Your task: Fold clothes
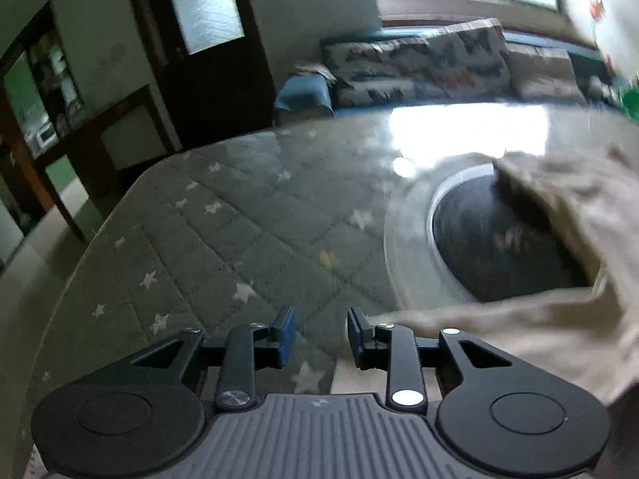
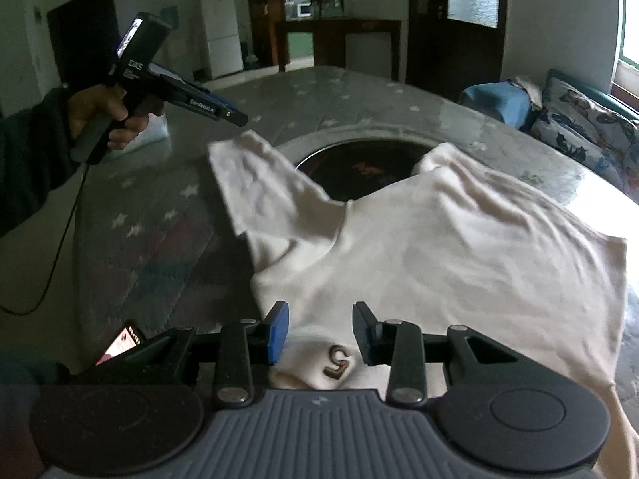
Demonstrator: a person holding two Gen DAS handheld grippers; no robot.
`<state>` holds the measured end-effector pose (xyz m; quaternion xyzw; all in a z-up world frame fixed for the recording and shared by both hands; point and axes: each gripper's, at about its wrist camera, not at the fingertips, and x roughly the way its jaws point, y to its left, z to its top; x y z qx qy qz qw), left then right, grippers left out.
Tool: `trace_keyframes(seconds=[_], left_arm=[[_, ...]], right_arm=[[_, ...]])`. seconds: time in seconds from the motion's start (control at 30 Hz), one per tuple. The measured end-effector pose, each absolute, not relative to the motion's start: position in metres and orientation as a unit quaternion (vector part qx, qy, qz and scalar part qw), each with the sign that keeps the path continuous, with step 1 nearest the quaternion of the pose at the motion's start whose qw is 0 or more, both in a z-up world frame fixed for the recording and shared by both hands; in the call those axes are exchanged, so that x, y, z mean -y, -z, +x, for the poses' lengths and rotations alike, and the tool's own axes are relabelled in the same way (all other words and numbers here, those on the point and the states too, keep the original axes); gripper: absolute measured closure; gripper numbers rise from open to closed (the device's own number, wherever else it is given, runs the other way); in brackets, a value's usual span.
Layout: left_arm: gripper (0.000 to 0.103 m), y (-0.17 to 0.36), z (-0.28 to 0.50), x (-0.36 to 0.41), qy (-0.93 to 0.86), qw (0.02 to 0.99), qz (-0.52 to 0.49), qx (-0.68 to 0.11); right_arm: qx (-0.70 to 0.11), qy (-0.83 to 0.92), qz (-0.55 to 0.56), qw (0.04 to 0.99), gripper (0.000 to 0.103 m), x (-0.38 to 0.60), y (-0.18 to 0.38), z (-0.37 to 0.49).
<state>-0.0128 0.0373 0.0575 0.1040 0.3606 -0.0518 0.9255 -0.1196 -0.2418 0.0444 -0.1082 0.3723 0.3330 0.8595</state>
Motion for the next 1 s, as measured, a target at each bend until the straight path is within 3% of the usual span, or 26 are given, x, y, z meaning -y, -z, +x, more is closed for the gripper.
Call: trace_keyframes(seconds=[0.4,0.53,0.63,0.83,0.93,1.0], left_arm=[[0.071,-0.054,0.049,0.068,0.203,0.894,-0.014,-0.4],[0.071,-0.046,0.072,0.088,0.214,0.888,-0.041,-0.406],[0.064,-0.04,0.085,0.099,0.206,0.887,-0.045,-0.411],[0.064,-0.026,0.102,0.105,0.204,0.875,-0.074,-0.433],[0.067,-0.025,0.103,0.107,0.206,0.876,-0.072,-0.431],[0.078,-0.026,0.104,0.108,0.211,0.876,-0.065,-0.429]], right_arm=[[-0.385,-0.312,-0.097,0.863,0.068,0.254,-0.034,-0.112],[-0.385,-0.318,-0.094,0.862,0.067,0.254,-0.033,-0.113],[-0.385,-0.321,-0.092,0.861,0.067,0.255,-0.031,-0.112],[-0.388,-0.323,-0.087,0.859,0.067,0.258,-0.029,-0.111],[-0.389,-0.324,-0.085,0.858,0.067,0.259,-0.028,-0.111],[-0.389,-0.325,-0.084,0.858,0.067,0.26,-0.028,-0.111]])
